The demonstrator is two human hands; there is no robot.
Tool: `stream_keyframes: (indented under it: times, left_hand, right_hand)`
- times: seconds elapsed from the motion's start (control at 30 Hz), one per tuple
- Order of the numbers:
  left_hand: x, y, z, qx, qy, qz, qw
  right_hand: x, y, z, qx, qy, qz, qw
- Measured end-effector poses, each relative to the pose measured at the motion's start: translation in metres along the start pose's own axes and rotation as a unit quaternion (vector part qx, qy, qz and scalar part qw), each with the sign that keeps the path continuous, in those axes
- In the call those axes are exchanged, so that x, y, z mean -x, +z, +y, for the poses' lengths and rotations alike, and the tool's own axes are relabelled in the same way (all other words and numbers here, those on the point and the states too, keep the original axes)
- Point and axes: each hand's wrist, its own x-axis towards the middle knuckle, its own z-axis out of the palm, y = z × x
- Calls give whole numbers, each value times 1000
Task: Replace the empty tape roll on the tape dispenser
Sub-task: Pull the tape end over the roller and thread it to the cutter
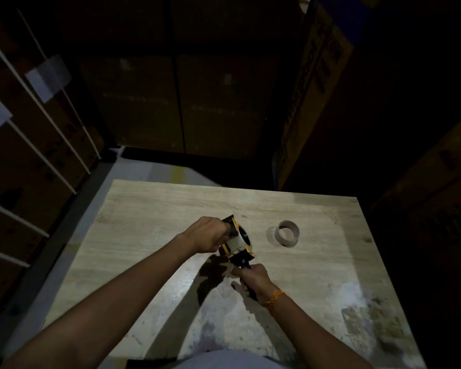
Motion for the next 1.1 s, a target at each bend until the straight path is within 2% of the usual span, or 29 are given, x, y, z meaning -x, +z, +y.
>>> stream_keyframes:
  times: [0.13,0.33,0.53,0.7,1.1]
  left_hand:
    - [-6,-30,-2,-14,14,-37,999]
    - [-21,-63,-18,-23,13,-45,999]
    - [-29,-113,-43,11,-17,-37,999]
    - [-34,-109,-46,4,-28,-63,998]
    - [-45,-101,-52,79,-30,-103,991]
  right_hand:
    - [2,2,-2,25,0,-20,1000]
    - [-3,4,-3,98,-22,-26,995]
    - [0,2,9,106,-31,-33,993]
    - [10,7,9,92,-68,-63,991]
    - [17,7,8,76,-117,-81,987]
